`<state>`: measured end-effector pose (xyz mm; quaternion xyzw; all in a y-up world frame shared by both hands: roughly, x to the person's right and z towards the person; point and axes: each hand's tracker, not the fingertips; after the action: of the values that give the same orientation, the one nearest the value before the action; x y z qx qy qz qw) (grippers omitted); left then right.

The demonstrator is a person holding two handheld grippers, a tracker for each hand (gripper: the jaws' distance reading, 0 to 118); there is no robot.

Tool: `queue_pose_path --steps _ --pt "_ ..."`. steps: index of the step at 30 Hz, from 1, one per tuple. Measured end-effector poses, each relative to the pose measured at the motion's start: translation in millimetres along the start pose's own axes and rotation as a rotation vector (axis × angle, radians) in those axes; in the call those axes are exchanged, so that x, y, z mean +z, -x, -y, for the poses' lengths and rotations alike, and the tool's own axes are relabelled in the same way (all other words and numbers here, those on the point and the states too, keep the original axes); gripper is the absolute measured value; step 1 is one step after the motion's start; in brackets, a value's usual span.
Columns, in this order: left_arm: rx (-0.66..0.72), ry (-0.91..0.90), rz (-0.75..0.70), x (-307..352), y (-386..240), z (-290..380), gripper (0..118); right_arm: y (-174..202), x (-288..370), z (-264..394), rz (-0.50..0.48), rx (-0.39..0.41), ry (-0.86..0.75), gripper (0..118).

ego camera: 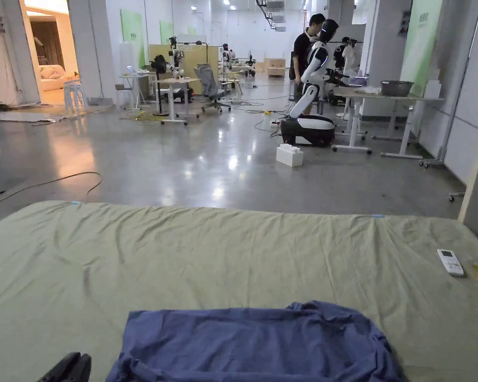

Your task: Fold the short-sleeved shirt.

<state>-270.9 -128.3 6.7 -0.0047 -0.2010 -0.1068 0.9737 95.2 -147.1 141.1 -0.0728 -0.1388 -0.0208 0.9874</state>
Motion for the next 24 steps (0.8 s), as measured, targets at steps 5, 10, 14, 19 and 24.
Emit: queue_pose_path --steps 5,10,14,19,24 --pt "0.104 0.023 -0.020 8.3 7.6 2.6 0 2.2 8.1 1.9 0.020 0.061 0.001 0" --pt "0.129 0.080 -0.003 -7.9 16.2 4.4 0 0.5 -0.3 -0.4 0.018 0.030 0.050 0" --pt "0.178 0.186 0.027 -44.1 26.9 23.0 0 -5.8 -10.4 9.4 -0.004 -0.054 0.094 0" --pt "0.374 0.444 0.161 -131.0 47.5 105.6 1 -8.9 -26.2 31.7 0.000 -0.040 0.153 0" --pt "0.361 0.635 0.110 -215.0 62.0 178.8 65 -14.4 -36.5 51.9 0.019 -0.067 0.258 0"
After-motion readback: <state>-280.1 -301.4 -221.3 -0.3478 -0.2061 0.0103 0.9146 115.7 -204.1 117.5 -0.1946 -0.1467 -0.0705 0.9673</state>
